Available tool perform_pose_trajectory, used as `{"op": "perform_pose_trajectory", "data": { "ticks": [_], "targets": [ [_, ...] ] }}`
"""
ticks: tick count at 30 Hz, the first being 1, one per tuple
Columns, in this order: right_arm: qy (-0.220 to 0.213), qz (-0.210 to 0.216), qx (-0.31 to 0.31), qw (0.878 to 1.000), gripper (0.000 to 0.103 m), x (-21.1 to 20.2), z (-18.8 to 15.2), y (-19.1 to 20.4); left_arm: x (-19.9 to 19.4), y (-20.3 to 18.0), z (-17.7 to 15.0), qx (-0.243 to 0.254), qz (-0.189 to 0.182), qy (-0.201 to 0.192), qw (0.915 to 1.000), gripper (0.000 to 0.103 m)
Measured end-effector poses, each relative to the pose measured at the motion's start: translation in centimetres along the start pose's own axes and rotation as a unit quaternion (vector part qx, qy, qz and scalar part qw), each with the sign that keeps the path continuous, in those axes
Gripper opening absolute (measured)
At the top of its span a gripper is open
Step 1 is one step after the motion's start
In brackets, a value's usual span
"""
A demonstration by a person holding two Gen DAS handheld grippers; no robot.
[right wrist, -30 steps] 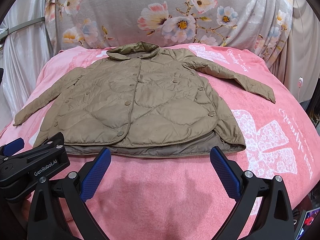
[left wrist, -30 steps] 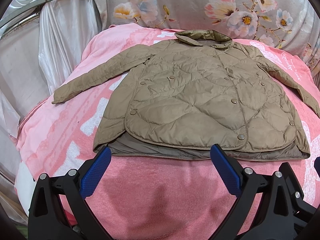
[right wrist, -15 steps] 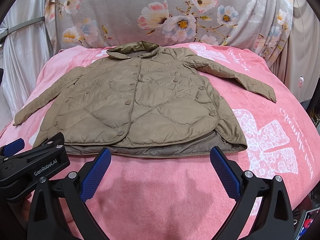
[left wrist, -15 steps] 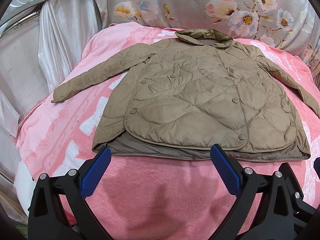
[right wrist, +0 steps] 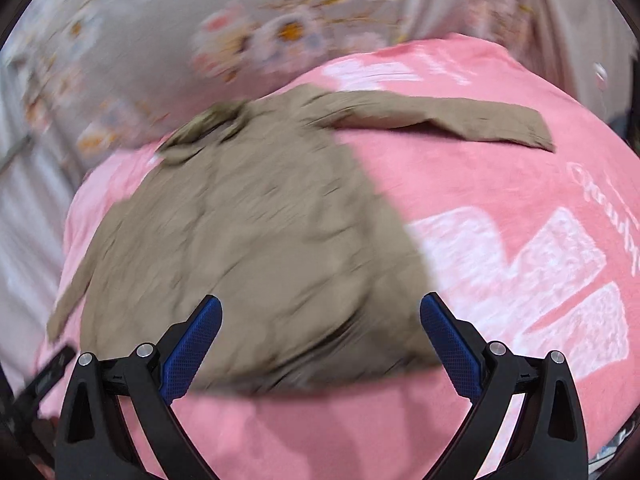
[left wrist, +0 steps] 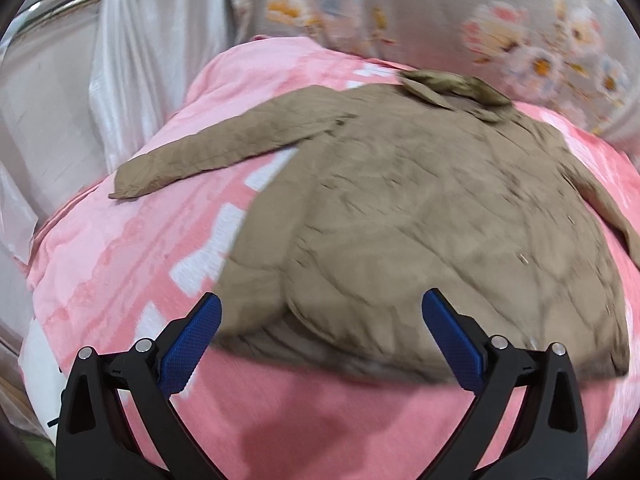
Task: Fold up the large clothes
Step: 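Grasp the jacket sleeve cuff with the right gripper and lift it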
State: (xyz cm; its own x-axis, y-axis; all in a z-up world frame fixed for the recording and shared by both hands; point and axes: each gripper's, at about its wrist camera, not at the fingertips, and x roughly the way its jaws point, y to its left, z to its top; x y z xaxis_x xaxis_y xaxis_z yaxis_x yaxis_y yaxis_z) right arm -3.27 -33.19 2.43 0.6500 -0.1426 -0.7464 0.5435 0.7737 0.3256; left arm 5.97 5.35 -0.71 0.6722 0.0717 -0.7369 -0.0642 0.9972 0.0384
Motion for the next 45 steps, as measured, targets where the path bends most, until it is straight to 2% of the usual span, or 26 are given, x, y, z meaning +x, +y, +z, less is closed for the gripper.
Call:
{"op": "perform_pose_trajectory", "data": {
  "ticks": [4, 8, 14, 17, 19, 20, 22, 23, 24, 26, 28, 31, 34, 37, 39, 41, 45],
  "targets": [
    [-0.021, -0.027, 0.085, 0.996, 0.098, 2.8, 5.5, -6.6, 2.2, 2.1, 2.4, -0.030, 0.008, 0.005, 0.9995, 0.098],
    [-0.030, -0.047, 0.156, 0.986, 0.098, 6.3, 10.3, -12.5, 4.2, 3.6, 4.2, -0.049, 0.031, 0.001, 0.9983, 0.098],
    [-0.019, -0.067, 0.226, 0.972, 0.095, 11.4, 13.2, -18.0, 7.1, 5.4, 5.9, -0.076, 0.066, 0.009, 0.9949, 0.098],
    [-0.041, -0.079, 0.238, 0.967, 0.092, 12.6, 14.2, -18.9, 8.9, 6.1, 6.4, -0.090, 0.075, 0.024, 0.9928, 0.098],
    [-0.051, -0.088, 0.223, 0.970, 0.070, 13.2, 15.3, -18.8, 9.7, 6.2, 6.4, -0.091, 0.078, 0.029, 0.9923, 0.098],
    [-0.048, -0.093, 0.221, 0.970, 0.063, 13.6, 15.8, -18.7, 10.0, 6.2, 6.4, -0.090, 0.081, 0.031, 0.9922, 0.098],
    [-0.046, -0.090, 0.224, 0.969, 0.018, 14.5, 16.9, -18.7, 10.6, 6.0, 6.4, -0.088, 0.083, 0.036, 0.9920, 0.098],
    [-0.045, -0.086, 0.223, 0.970, 0.012, 14.9, 17.5, -18.4, 10.9, 6.0, 6.3, -0.088, 0.082, 0.039, 0.9920, 0.098],
    [-0.051, -0.089, 0.217, 0.971, 0.005, 14.9, 18.4, -17.6, 11.2, 5.9, 6.2, -0.087, 0.081, 0.042, 0.9921, 0.098],
    [-0.080, -0.101, 0.190, 0.973, 0.005, 14.1, 20.0, -15.0, 11.5, 5.7, 6.1, -0.084, 0.080, 0.045, 0.9922, 0.098],
    [-0.125, -0.087, 0.130, 0.980, 0.004, 11.8, 22.0, -9.8, 11.9, 5.7, 6.0, -0.082, 0.082, 0.049, 0.9921, 0.098],
    [-0.162, -0.012, 0.048, 0.986, 0.004, 8.9, 23.5, -1.0, 12.4, 5.7, 5.9, -0.082, 0.090, 0.055, 0.9910, 0.098],
    [-0.174, 0.049, -0.053, 0.982, 0.004, 7.4, 23.0, 8.2, 12.7, 5.9, 5.7, -0.083, 0.100, 0.057, 0.9898, 0.098],
    [-0.158, 0.105, -0.150, 0.970, 0.004, 7.7, 20.3, 16.7, 12.8, 6.2, 5.3, -0.081, 0.108, 0.055, 0.9893, 0.098],
    [-0.132, 0.131, -0.215, 0.959, 0.004, 9.4, 17.3, 21.9, 12.9, 6.5, 5.1, -0.084, 0.103, 0.058, 0.9894, 0.098],
    [-0.095, 0.152, -0.262, 0.948, 0.004, 11.7, 14.2, 25.5, 12.9, 6.8, 4.9, -0.088, 0.096, 0.059, 0.9897, 0.098],
    [-0.029, 0.167, -0.322, 0.931, 0.004, 15.8, 8.5, 29.0, 12.9, 7.0, 4.9, -0.083, 0.086, 0.060, 0.9910, 0.098]
  ]
}}
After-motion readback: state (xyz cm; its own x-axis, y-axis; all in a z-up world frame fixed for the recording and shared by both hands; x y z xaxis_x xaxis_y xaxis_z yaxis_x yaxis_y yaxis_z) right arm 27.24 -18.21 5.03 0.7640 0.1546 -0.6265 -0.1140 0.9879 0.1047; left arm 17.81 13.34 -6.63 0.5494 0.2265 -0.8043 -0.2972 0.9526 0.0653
